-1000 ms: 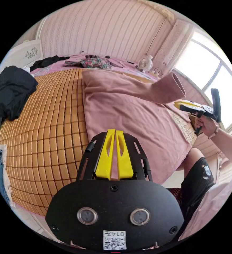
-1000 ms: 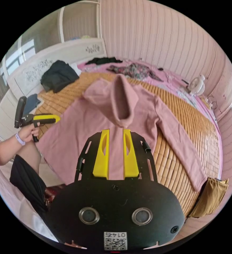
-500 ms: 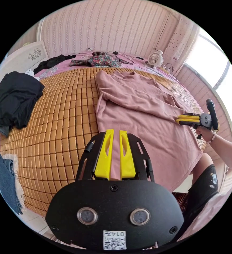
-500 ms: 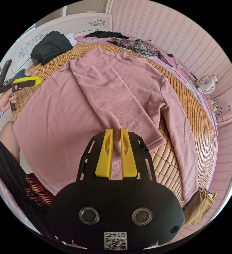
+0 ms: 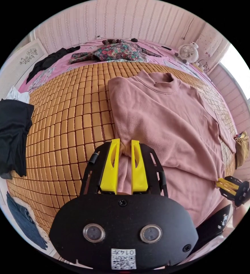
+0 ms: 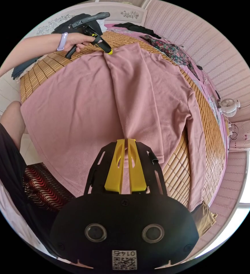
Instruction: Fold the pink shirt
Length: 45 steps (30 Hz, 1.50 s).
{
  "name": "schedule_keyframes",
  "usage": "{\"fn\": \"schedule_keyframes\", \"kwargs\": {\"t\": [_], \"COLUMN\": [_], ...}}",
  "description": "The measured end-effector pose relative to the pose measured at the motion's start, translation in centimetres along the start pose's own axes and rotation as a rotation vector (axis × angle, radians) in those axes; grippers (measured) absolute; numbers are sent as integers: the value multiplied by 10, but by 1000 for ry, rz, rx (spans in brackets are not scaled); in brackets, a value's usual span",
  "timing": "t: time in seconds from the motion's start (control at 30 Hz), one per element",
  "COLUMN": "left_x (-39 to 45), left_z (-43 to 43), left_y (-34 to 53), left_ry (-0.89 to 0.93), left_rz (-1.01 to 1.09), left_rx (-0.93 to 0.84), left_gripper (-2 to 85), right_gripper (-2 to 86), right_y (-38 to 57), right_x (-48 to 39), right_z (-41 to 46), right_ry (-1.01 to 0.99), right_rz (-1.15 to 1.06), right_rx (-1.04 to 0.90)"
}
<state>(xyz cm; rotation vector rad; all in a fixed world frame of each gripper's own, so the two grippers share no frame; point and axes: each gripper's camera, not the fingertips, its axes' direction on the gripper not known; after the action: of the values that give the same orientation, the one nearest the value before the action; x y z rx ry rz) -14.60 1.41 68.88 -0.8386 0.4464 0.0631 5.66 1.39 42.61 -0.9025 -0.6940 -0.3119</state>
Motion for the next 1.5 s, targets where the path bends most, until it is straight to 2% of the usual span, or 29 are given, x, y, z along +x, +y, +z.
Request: {"fn": "schedule_keyframes", "kwargs": {"t": [0.07, 0.23, 0.3, 0.37, 0.4, 0.43, 0.53, 0.6, 0.67, 0.73, 0.8, 0.9, 0.97, 1.03, 1.1, 1.17, 1.27, 1.3, 1.43, 1.5], "left_x": [-7, -74, -95, -105, -111, -112, -104, -78, -48, -8, 68, 151, 179, 195, 206, 212, 225, 229, 254, 289], "left_z": [0, -10, 21, 28, 31, 32, 12, -17, -35, -40, -22, 4, 22, 47, 55, 57, 60, 58, 45, 51], "left_y": [-5, 13, 29, 39, 43, 44, 50, 63, 85, 112, 137, 157, 163, 168, 188, 193, 201, 203, 214, 228], "left_ry": [40, 251, 269, 340, 378, 387, 288, 156, 131, 219, 337, 296, 247, 233, 183, 165, 121, 114, 249, 284], "left_rz": [12, -213, -298, -371, -419, -432, -350, -221, -150, -90, 45, 152, 180, 217, 314, 325, 334, 310, 340, 444], "left_rx": [-19, 100, 31, 93, 91, 88, 120, 172, 247, 296, 240, 196, 169, 72, 128, 126, 130, 119, 123, 84], "left_gripper": [40, 26, 19, 14, 13, 13, 13, 12, 12, 8, 4, -2, -6, -6, -6, -7, -7, -7, -7, -7], "right_gripper": [11, 21, 33, 45, 54, 62, 67, 57, 46, 32, 22, 19, 17, 15, 13, 16, 21, 23, 29, 33], "right_y": [-3, -13, -15, -14, -14, -10, 0, 9, 18, 21, 15, 5, 7, 10, 14, 18, 22, 27, 37, 39], "right_x": [10, 37, 34, 25, 18, 16, 32, 52, 74, 102, 117, 134, 139, 142, 152, 163, 171, 176, 185, 188], "right_z": [-4, -61, -54, -26, -2, 0, -23, -34, -47, -54, -46, -16, -8, -22, -40, -45, -14, -19, -26, -29], "right_ry": [-21, -205, -269, -310, -322, -315, -360, -386, -401, -336, -258, -185, -241, -220, -222, -220, -269, -267, -258, -250], "right_rz": [11, 30, 70, 91, 74, 83, 69, 117, 182, 279, 313, 343, 332, 299, 305, 322, 342, 361, 362, 361], "right_rx": [-5, 72, 80, 44, -54, -46, -9, 18, 83, 138, 111, -43, -77, -56, -9, 0, -108, -58, -43, -51]}}
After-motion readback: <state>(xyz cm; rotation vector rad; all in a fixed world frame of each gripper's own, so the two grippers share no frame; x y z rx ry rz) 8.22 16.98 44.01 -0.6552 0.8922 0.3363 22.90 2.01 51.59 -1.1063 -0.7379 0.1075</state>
